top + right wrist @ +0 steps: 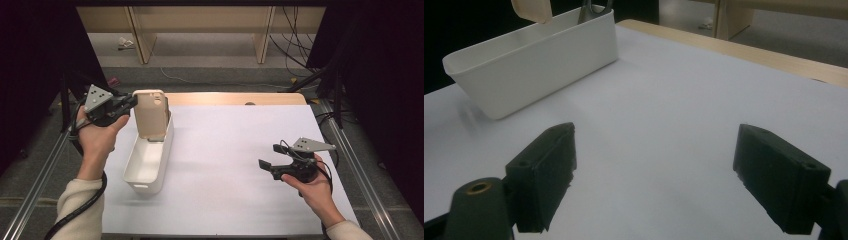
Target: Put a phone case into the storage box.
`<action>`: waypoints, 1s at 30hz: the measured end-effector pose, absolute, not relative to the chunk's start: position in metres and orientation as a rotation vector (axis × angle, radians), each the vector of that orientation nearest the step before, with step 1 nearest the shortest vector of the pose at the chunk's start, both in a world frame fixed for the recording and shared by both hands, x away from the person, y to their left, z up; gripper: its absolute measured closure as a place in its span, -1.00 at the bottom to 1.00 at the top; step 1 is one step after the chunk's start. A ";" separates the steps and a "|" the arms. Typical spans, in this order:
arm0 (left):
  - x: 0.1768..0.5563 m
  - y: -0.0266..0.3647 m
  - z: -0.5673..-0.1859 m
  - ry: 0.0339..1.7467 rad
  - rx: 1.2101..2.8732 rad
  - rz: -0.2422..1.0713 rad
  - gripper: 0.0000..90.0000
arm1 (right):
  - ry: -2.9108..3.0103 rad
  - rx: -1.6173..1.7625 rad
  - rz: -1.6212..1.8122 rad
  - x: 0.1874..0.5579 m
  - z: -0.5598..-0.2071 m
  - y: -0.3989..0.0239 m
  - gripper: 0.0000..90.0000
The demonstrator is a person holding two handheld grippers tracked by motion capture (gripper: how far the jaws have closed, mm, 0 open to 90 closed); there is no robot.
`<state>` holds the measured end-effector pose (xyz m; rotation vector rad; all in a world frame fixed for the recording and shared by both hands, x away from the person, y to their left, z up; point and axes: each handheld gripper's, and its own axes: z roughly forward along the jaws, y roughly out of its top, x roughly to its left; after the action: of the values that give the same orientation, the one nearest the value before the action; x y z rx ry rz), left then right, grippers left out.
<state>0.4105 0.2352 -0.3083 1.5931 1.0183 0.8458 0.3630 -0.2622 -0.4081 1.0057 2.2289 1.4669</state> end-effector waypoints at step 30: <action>0.437 0.241 -0.321 1.047 1.620 0.871 0.86 | 2.238 1.010 1.463 0.363 -0.409 -0.261 -0.58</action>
<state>0.4368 0.2410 -0.3213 1.6198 1.0475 0.8708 0.3629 -0.2615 -0.4093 1.0105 2.2379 1.4630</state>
